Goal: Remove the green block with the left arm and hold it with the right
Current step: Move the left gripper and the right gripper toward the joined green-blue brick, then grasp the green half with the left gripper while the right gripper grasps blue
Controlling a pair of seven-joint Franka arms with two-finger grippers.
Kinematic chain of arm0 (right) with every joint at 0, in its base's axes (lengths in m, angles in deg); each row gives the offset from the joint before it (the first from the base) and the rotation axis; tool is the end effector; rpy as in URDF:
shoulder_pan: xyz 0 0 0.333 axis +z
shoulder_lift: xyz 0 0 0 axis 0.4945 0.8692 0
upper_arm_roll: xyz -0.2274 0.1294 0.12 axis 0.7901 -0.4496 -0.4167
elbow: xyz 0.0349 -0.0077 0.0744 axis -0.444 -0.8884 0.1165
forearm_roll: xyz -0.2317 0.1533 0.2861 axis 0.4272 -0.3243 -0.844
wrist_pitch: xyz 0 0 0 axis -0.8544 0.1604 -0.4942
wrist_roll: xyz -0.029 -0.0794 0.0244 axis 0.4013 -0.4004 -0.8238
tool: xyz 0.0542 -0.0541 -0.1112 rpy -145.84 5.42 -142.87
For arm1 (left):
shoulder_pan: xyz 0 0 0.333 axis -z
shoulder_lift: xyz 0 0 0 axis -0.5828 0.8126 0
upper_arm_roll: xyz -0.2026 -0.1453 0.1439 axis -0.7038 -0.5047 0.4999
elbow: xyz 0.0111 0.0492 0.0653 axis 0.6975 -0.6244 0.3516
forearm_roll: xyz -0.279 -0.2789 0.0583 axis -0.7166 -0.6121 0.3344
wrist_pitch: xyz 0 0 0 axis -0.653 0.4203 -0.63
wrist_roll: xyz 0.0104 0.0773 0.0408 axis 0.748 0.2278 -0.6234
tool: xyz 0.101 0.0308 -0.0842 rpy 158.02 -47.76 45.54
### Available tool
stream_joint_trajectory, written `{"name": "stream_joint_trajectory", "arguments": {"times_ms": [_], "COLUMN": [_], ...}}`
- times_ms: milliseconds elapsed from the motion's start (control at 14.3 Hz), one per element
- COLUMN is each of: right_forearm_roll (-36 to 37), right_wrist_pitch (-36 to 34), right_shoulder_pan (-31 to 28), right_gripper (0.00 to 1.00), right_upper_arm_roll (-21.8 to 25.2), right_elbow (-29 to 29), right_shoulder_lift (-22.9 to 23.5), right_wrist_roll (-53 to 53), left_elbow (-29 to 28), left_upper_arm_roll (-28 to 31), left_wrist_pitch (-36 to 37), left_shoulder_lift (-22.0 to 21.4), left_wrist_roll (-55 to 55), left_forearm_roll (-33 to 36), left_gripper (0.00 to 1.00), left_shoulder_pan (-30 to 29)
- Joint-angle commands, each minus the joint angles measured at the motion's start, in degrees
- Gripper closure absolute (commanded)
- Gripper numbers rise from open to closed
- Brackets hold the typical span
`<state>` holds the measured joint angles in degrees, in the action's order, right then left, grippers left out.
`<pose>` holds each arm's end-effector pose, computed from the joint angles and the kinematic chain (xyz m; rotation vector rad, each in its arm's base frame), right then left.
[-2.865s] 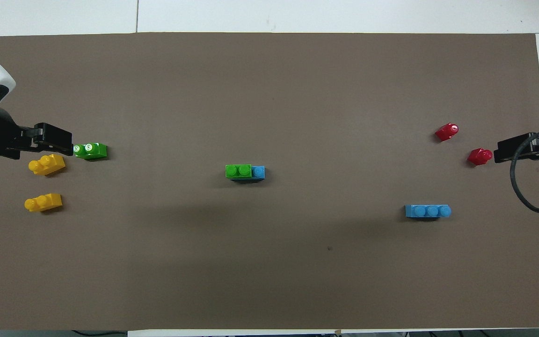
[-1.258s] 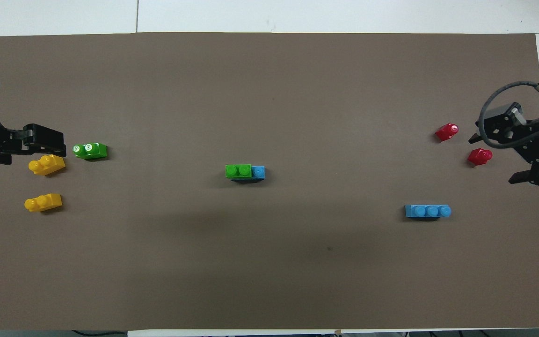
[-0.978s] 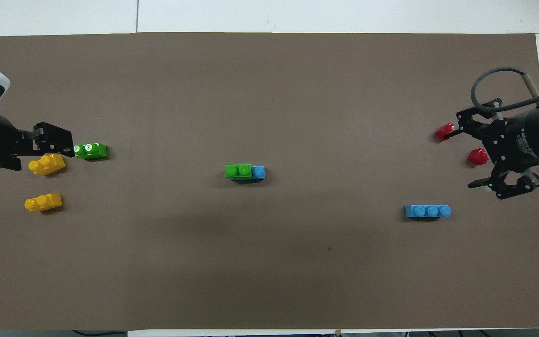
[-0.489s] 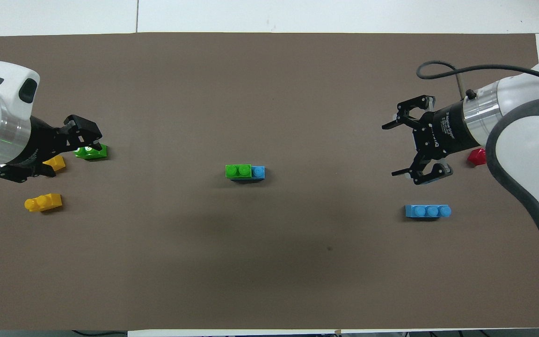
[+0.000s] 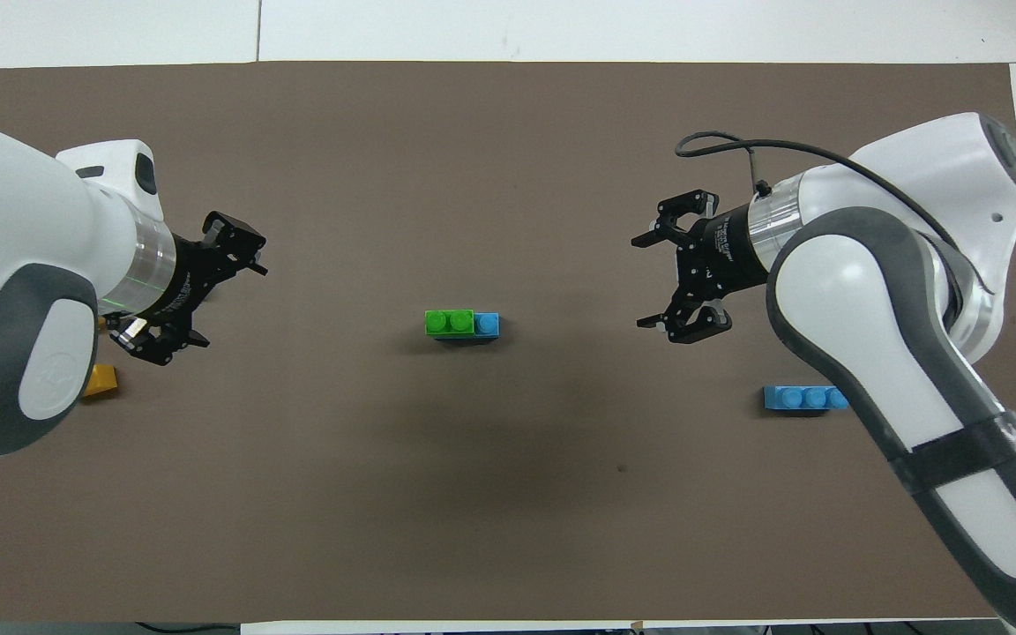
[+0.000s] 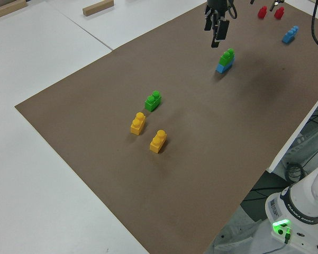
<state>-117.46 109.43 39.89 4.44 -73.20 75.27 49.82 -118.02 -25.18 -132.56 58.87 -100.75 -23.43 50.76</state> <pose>0.5796 0.1897 0.3807 -1.8775 1.9542 0.6890 0.5363 -0.1640 0.4613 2.8123 1.3230 -0.0754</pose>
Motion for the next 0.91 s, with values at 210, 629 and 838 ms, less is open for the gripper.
{"name": "stream_joint_trajectory", "arguments": {"times_ms": [210,629,838], "right_forearm_roll": [-3.4,-3.4,-3.4], "right_wrist_pitch": [7.8,16.6,19.6], "right_shoulder_pan": [5.2,11.5,13.6], "right_gripper": [0.00,0.00,0.00], "right_upper_arm_roll": [0.1,0.1,0.1], "right_elbow": [-2.1,-4.3,-4.8], "right_shoulder_lift": [1.5,3.0,4.7], "right_wrist_roll": [4.2,6.5,6.5], "left_elbow": [0.3,8.6,8.0], "left_upper_arm_roll": [0.8,0.7,0.6], "left_wrist_pitch": [-5.6,-5.1,-8.4], "left_shoulder_lift": [5.0,14.2,15.5], "left_wrist_roll": [-20.6,-37.8,-43.9], "left_forearm_roll": [-0.8,0.9,1.1], "left_gripper": [0.00,0.00,0.00], "left_shoulder_pan": [6.5,12.3,13.1]}}
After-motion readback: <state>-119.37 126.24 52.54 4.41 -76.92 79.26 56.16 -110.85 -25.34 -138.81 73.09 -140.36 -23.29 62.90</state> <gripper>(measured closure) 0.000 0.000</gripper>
